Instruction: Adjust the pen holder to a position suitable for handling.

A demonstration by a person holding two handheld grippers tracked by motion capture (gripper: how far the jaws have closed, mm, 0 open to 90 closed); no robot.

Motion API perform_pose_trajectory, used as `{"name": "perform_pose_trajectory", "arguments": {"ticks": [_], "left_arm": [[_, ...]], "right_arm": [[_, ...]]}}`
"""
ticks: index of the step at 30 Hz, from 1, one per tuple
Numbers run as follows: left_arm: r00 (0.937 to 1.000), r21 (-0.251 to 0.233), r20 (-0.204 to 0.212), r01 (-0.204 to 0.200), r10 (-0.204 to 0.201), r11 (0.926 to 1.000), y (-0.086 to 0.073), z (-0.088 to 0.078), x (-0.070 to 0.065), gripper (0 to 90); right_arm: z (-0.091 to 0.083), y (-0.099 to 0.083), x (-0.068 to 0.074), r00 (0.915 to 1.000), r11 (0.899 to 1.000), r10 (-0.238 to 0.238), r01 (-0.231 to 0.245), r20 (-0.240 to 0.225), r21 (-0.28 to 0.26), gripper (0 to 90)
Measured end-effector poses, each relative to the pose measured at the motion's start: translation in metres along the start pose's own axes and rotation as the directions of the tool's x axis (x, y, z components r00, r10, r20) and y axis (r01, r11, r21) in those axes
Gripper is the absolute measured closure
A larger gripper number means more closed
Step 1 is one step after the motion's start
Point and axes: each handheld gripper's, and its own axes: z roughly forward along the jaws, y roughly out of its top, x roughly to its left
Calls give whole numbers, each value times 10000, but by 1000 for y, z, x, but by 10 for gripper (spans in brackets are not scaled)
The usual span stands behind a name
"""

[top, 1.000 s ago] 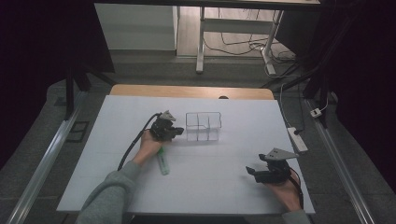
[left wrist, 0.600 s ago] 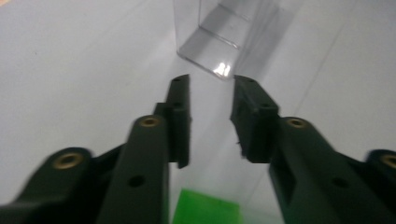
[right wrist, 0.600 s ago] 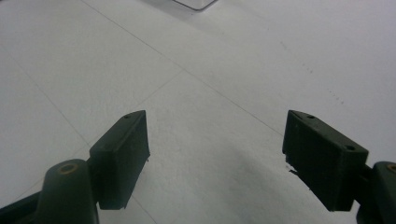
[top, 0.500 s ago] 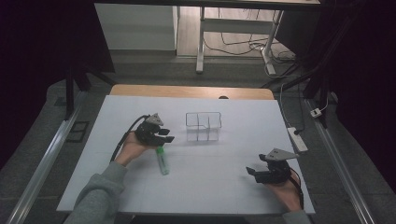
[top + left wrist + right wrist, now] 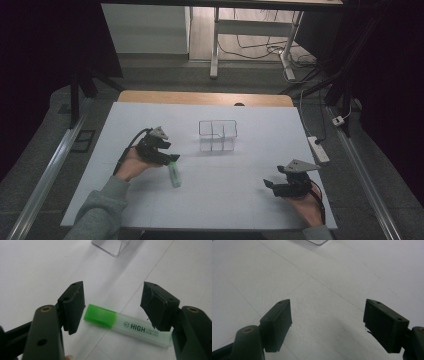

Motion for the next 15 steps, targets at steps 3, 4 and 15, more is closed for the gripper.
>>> {"name": "perform_pose_trajectory", "arguments": {"ticks": [3, 4, 15], "left_arm": [[9999, 45, -52, 163, -163, 9999, -1, -2, 0, 349], [9997, 72, -72, 242, -241, 9997, -2, -2, 0, 349], [9941, 256, -425, 1007, -996, 9946, -7, -1, -5, 309]], "right_arm": [[0, 0, 0, 10000, 10000, 7, -7, -10, 21, 225], [0, 0, 0, 10000, 10000, 7, -7, -10, 21, 225], [-1, 0, 0, 10000, 10000, 59, -59, -73, 2, 225]]}}
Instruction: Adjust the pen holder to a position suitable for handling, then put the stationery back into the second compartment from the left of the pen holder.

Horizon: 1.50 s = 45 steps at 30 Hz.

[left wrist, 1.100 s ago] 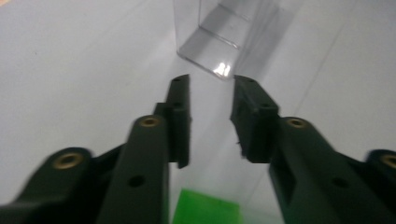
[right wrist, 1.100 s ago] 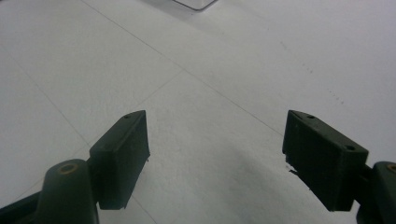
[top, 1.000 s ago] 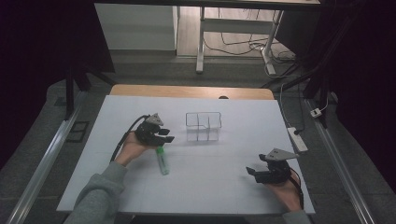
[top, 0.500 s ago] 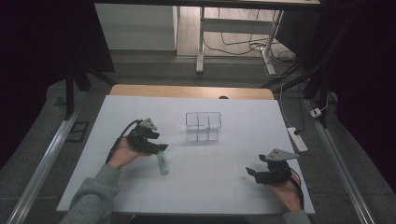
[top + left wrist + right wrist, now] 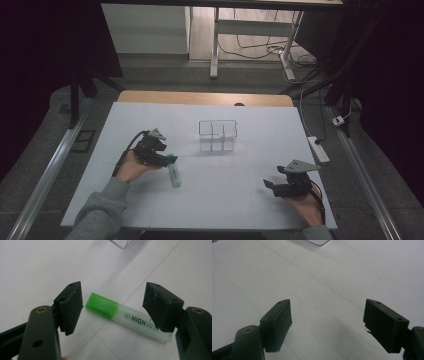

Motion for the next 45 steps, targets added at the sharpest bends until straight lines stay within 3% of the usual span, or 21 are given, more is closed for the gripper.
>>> {"name": "perform_pose_trajectory", "arguments": {"ticks": [6, 11, 15, 20, 25, 29, 36, 39, 45], "left_arm": [[9979, -73, -214, 609, -610, 9981, -3, -1, -6, 289], [9882, -133, -588, 1410, -1415, 9899, -9, -2, -6, 282], [9720, -91, -1105, 2074, -2072, 9782, -9, -2, -5, 281], [9496, -158, -1370, 2823, -2818, 9592, -6, 3, -6, 279], [9306, 224, -1794, 3281, -3191, 9444, 0, 17, -13, 271], [9203, 487, -2167, 3433, -3256, 9380, 5, 25, -20, 272], [8921, 614, -2673, 3930, -3642, 9175, 8, 30, -25, 284], [8859, 571, -2625, 4100, -3825, 9103, 7, 35, -24, 309], [8800, 878, -2682, 4275, -3919, 8998, 4, 46, -22, 363]], "right_arm": [[1, -1, 0, 9999, 9999, 66, -68, -120, -96, 225], [0, -2, -1, 9996, 9998, 127, -131, -242, -153, 225], [0, -2, 0, 9996, 9997, 119, -126, -273, -224, 225], [-1, -2, -1, 9992, 9994, 142, -154, -368, -315, 225], [-2, -2, -1, 9990, 9990, 199, -216, -410, -403, 225], [-1, -1, 1, 9991, 9990, 80, -98, -423, -426, 225], [-2, -1, 2, 9992, 9989, 114, -132, -386, -458, 225], [-1, -1, 2, 9993, 9990, 86, -102, -376, -431, 225], [0, -1, 2, 9994, 9992, 114, -126, -317, -380, 225]]}}
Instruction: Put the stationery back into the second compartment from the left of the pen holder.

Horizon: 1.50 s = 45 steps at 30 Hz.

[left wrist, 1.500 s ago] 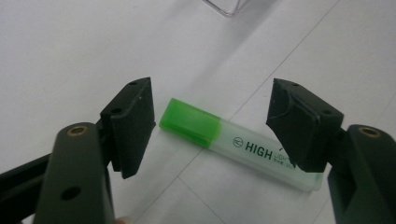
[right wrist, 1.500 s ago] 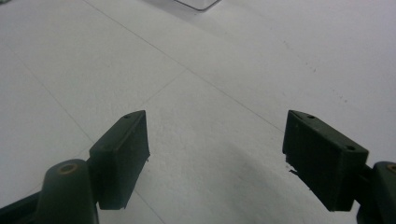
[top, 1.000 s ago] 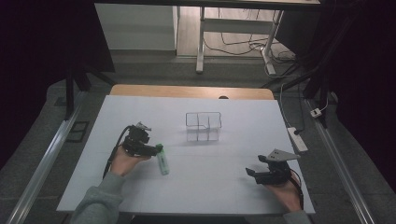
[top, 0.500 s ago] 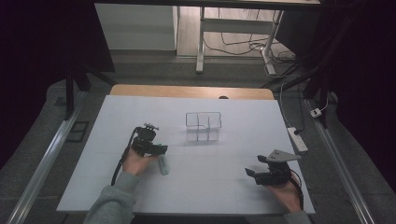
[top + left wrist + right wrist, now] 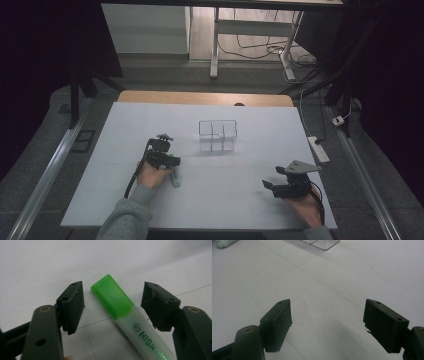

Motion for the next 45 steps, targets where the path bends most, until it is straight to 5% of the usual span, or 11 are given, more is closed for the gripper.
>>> {"name": "perform_pose_trajectory", "arguments": {"ticks": [13, 17, 24, 33, 45], "left_arm": [[9989, 92, -408, -226, 230, 9997, 2, 3, 1, 521], [9983, 5, -514, -272, 272, 9996, 1, 2, 3, 661], [9961, -59, -575, -674, 670, 9977, 1, 2, 2, 666], [9943, -513, 191, -1039, 1050, 9933, -1, -4, 12, 666], [9806, -1792, 1270, -1254, 1493, 9758, -3, -31, 27, 666]], "right_arm": [[0, 0, 0, 9999, 10000, 24, -25, 99, 53, 226], [-1, 0, 0, 9998, 10000, 5, -6, 205, 87, 226], [-1, -1, -1, 9996, 9999, 17, -20, 271, 105, 227], [-2, -1, -2, 9994, 9999, 27, -33, 346, 160, 229], [-2, 0, -2, 9991, 10000, 50, -52, 421, 38, 232]]}}
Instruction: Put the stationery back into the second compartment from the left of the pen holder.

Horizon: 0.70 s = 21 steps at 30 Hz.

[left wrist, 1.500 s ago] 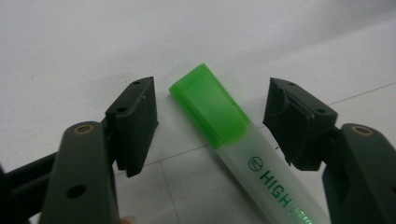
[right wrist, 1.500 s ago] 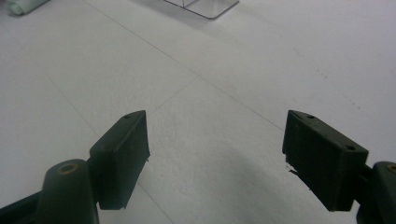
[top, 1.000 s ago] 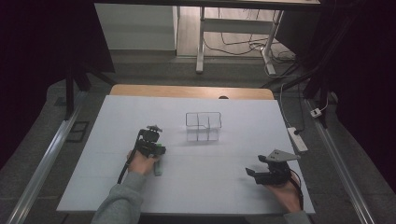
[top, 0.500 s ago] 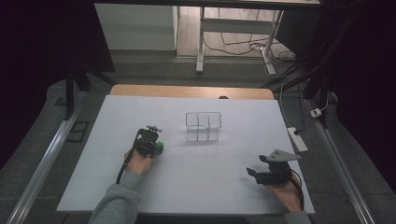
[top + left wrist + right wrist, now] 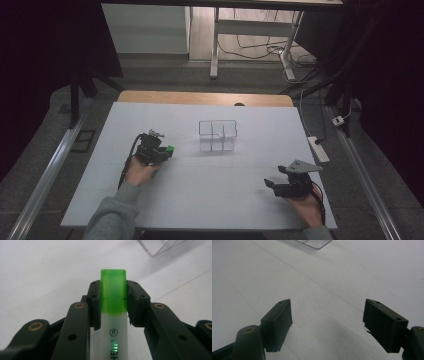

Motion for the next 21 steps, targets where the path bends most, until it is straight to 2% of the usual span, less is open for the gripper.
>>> {"name": "perform_pose_trajectory", "arguments": {"ticks": [8, 21], "left_arm": [[9973, -810, 678, -235, 290, 9964, 2, -15, 6, 666], [9889, -1883, 1327, -404, 662, 9813, 3, -34, 11, 666]], "right_arm": [[-1, 1, 0, 9999, 10000, -60, 60, 109, 20, 232], [-2, 2, 2, 10000, 9999, 25, -25, 49, -116, 231]]}}
